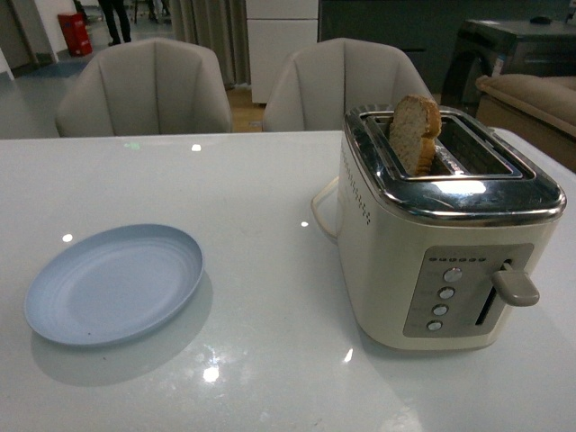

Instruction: Left arm holds plate, right arm toasts bread

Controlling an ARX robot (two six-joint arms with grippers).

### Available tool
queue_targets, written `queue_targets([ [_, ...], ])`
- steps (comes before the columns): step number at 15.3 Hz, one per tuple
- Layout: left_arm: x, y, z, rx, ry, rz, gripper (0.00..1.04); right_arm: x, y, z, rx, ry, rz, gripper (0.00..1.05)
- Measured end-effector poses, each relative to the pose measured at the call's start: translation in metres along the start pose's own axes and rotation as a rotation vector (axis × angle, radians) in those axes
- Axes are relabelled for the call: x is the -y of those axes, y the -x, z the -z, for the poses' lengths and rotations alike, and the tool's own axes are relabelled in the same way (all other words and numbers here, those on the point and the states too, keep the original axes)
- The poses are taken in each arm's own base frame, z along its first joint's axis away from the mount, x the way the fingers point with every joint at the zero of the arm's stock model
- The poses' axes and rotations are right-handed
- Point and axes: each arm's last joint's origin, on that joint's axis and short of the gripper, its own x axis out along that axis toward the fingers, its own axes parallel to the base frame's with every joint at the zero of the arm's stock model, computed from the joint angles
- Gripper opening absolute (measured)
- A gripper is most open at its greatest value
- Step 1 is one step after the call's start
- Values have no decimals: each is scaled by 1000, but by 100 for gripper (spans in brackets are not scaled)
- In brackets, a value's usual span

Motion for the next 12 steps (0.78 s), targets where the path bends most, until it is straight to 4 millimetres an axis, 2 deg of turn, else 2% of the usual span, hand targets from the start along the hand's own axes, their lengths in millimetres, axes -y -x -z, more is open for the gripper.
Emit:
queue_targets([
  [6, -10, 14, 15, -28, -1, -11, 2, 0, 0, 0, 0, 0, 0, 98],
  [12, -9, 47, 32, -14, -1, 4, 2, 0, 0, 0, 0, 0, 0, 98],
])
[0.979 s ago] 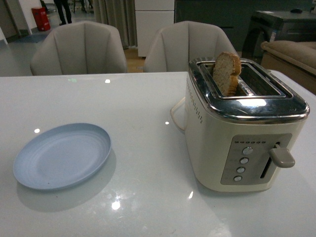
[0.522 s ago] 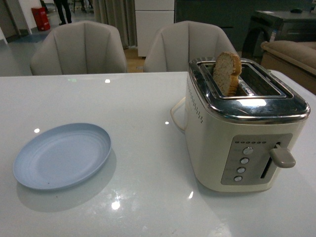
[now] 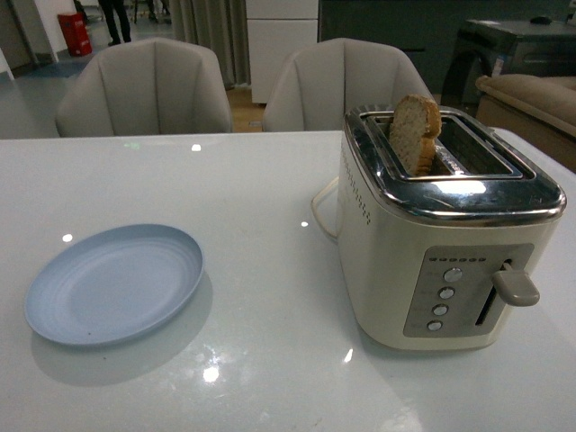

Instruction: Left arm holds plate, right arm toasts bread

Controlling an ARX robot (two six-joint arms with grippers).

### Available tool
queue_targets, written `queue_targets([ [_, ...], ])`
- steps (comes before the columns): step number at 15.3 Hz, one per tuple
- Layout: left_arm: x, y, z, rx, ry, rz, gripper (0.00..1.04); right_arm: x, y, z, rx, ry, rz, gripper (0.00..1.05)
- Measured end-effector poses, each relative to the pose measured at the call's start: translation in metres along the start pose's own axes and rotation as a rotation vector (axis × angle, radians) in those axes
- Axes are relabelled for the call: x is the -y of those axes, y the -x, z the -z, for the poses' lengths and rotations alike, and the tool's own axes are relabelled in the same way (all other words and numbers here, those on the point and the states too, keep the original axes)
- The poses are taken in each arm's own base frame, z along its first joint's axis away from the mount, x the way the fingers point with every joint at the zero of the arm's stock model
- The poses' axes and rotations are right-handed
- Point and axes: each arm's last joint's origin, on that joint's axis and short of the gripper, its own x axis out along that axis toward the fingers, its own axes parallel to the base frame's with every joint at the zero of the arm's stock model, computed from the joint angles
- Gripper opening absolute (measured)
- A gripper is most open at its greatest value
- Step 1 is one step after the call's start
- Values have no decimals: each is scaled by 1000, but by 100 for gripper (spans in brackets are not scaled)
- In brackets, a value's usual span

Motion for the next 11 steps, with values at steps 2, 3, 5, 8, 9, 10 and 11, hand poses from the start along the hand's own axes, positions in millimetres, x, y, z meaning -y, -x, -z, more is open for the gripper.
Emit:
queue_targets([
  [2, 0, 8, 4, 0, 0, 0, 2, 0, 0, 0, 0, 0, 0, 98],
  [3, 0, 12, 7, -3, 0, 0, 2, 0, 0, 0, 0, 0, 0, 98],
  [5, 0, 18, 9, 3, 0, 0, 2, 0, 0, 0, 0, 0, 0, 98],
  [8, 0, 25, 16, 6, 0, 0, 2, 0, 0, 0, 0, 0, 0, 98],
  [9, 0, 28, 14, 16, 0, 0, 2, 0, 0, 0, 0, 0, 0, 98],
  [10, 0, 30, 14, 20, 0, 0, 2, 0, 0, 0, 0, 0, 0, 98],
  [11, 0, 32, 14, 20, 0, 0, 2, 0, 0, 0, 0, 0, 0, 98],
])
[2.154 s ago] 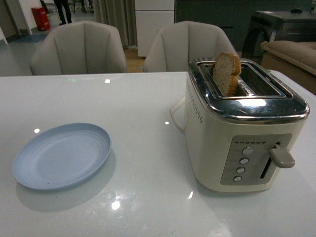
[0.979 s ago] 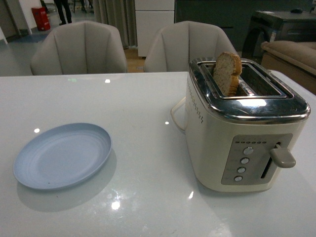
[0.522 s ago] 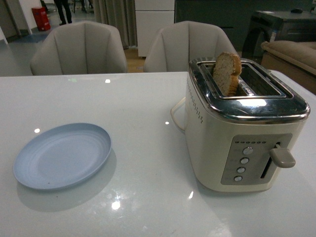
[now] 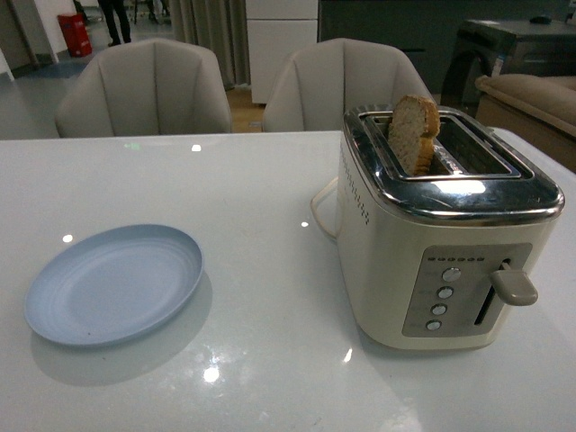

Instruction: Left arm holds plate, right arm toasts bread

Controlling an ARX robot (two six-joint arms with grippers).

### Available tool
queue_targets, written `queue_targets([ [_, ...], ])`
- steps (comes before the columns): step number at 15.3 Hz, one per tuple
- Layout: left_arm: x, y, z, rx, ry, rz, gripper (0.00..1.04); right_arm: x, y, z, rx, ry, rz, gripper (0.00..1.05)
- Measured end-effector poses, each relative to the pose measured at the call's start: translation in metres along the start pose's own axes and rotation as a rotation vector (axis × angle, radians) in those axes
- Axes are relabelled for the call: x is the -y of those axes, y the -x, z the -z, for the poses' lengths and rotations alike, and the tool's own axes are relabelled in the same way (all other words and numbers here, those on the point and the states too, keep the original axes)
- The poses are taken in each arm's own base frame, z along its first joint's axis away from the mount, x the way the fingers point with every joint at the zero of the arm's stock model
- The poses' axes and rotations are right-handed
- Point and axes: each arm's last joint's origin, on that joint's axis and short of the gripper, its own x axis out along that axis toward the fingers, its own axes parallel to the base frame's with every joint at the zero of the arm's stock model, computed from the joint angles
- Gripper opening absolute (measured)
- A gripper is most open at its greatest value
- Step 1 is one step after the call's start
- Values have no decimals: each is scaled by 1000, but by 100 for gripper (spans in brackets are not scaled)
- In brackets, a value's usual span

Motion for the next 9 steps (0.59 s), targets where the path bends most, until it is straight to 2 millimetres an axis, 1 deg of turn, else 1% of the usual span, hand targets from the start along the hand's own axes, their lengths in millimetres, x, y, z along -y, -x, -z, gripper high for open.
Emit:
queue_targets([
  [9, 0, 13, 0, 0, 0, 0, 2, 0, 0, 0, 0, 0, 0, 98],
])
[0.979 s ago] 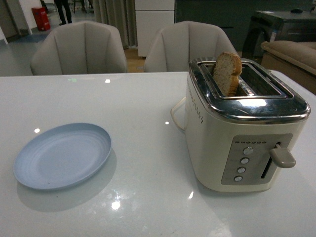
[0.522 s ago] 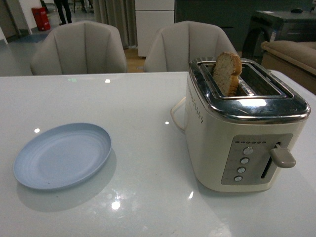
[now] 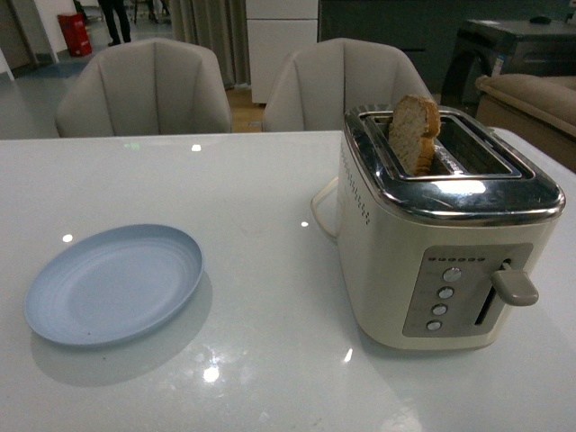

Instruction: Left arm holds plate, right arm toasts bread

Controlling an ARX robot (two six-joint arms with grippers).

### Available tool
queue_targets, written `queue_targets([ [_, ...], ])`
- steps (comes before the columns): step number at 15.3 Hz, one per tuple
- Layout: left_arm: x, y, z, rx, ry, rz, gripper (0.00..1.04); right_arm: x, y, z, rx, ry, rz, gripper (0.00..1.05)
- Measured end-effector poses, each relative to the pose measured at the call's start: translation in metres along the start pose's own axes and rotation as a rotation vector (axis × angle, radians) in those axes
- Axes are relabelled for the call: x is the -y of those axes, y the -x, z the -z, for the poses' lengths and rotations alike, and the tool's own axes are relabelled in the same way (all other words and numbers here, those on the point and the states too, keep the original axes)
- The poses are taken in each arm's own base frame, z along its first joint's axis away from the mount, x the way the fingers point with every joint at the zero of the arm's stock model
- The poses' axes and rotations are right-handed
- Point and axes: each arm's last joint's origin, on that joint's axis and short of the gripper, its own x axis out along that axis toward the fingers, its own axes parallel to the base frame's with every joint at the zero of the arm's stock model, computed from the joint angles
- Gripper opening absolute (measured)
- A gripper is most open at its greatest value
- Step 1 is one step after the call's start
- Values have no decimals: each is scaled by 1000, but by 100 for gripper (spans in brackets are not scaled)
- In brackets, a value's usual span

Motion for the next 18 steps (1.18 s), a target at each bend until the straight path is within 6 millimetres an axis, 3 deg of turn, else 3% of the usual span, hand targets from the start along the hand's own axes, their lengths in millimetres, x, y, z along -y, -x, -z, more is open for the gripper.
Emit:
queue_targets([
  [2, 0, 10, 4, -20, 0, 0, 2, 0, 0, 0, 0, 0, 0, 98],
  [10, 0, 11, 3, -14, 0, 0, 2, 0, 0, 0, 0, 0, 0, 98],
  [11, 0, 11, 3, -14, 0, 0, 7, 0, 0, 0, 0, 0, 0, 98],
  [14, 0, 11, 3, -14, 0, 0, 49, 0, 0, 0, 0, 0, 0, 98],
  [15, 0, 11, 3, -14, 0, 0, 77, 0, 0, 0, 0, 0, 0, 98],
  [16, 0, 11, 3, -14, 0, 0, 98, 0, 0, 0, 0, 0, 0, 98],
  [18, 0, 11, 3, -14, 0, 0, 98, 0, 0, 0, 0, 0, 0, 98],
])
